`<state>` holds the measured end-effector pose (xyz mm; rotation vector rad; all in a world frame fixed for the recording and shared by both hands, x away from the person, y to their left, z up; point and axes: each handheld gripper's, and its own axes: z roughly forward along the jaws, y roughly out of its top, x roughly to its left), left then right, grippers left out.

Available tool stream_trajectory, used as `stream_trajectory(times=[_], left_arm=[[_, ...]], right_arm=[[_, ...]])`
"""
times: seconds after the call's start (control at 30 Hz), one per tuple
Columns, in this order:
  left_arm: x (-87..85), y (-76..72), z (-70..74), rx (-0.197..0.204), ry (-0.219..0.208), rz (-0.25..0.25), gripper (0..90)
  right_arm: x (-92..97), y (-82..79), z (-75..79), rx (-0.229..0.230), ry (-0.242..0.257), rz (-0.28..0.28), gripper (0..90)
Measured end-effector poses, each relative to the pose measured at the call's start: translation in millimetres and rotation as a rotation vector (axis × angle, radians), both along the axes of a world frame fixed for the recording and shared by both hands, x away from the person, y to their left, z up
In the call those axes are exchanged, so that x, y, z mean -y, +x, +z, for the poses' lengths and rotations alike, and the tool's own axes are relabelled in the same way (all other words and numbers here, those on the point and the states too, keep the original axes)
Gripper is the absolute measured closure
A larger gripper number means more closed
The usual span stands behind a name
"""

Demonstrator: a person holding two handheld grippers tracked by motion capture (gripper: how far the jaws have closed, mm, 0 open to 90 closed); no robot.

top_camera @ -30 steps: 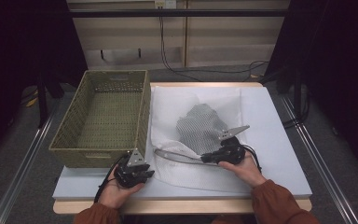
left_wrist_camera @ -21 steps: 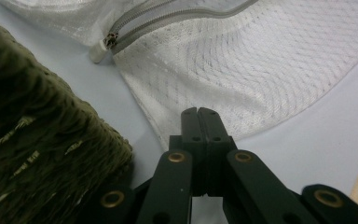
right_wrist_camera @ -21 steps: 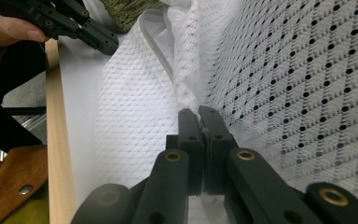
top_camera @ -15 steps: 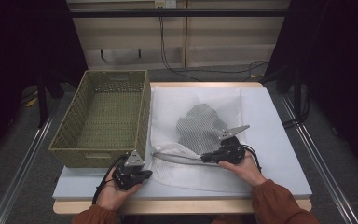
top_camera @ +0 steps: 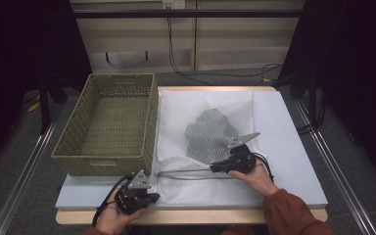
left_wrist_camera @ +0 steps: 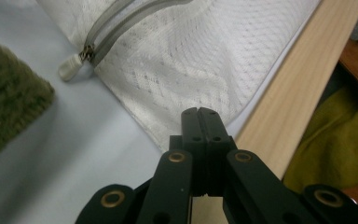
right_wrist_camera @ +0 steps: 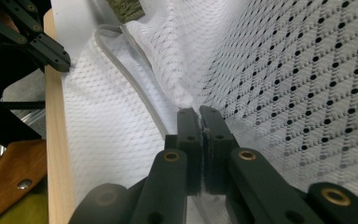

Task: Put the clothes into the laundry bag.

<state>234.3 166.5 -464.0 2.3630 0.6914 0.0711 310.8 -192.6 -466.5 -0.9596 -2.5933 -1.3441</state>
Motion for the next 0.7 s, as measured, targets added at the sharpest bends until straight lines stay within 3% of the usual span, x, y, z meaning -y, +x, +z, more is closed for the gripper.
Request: stream_trajectory(times=[0.33,0.47,0.6,0.67,0.7], left_arm=[[-0.2,-7.0,1.3,-0.038,0.002,-0.027,90.0],[-2.3,-8.9,2.0,-0.047,-0.025,-0.014,90.0],[-5.1,-9.4,3.7,-0.03,-0.068,-0.01,89.1],[-6.8,-9.7,6.0,-0.034,-0.101,-0.014,86.2],[-7.0,-9.8,6.9,-0.032,-0.103,-0.017,83.7]], right_arm=[[-5.4,-2.8,-9.1,-0.009,-0.049,0.023,80.4],[-7.3,-3.4,-10.9,-0.008,-0.058,0.021,77.6],[-10.5,-4.3,-13.8,-0.004,-0.073,0.028,76.2],[-12.1,-5.0,-15.2,-0.001,-0.081,0.041,85.7],[-13.1,-5.5,-16.0,0.001,-0.082,0.05,85.6]])
